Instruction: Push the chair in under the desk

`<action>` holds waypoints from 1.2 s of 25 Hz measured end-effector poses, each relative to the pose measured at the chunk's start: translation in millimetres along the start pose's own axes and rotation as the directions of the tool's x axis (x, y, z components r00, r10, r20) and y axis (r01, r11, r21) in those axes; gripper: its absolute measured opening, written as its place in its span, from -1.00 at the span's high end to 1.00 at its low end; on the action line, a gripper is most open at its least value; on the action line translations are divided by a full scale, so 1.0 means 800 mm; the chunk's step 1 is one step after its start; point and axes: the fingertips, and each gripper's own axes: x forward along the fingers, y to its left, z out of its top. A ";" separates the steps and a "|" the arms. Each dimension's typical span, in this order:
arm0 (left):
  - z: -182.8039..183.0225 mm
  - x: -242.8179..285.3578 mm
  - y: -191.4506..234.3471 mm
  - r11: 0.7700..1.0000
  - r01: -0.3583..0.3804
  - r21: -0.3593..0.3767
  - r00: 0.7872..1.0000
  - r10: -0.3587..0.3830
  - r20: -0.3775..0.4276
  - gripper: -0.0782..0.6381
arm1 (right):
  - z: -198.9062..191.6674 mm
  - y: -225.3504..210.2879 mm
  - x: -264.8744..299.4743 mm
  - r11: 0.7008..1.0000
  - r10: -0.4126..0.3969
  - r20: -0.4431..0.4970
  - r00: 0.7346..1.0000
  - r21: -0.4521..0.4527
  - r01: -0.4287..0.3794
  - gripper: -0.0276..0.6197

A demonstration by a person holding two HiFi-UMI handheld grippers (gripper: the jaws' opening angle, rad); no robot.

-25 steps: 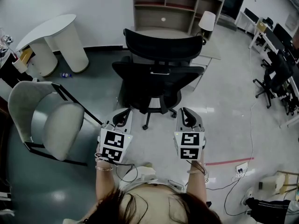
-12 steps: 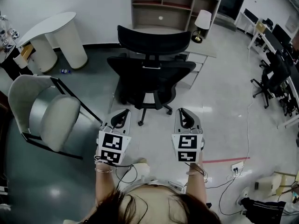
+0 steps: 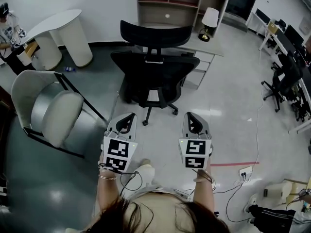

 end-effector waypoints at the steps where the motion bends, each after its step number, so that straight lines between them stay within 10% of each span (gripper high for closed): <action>1: -0.002 -0.004 -0.004 1.000 -0.004 0.000 1.000 0.004 -0.001 0.75 | -0.002 0.001 -0.005 1.000 0.005 0.002 1.000 0.001 -0.005 0.84; 30: 0.010 -0.129 -0.123 0.999 -0.032 0.013 0.997 0.031 0.073 0.75 | -0.028 0.014 -0.160 0.997 0.052 0.087 0.995 -0.056 -0.047 0.84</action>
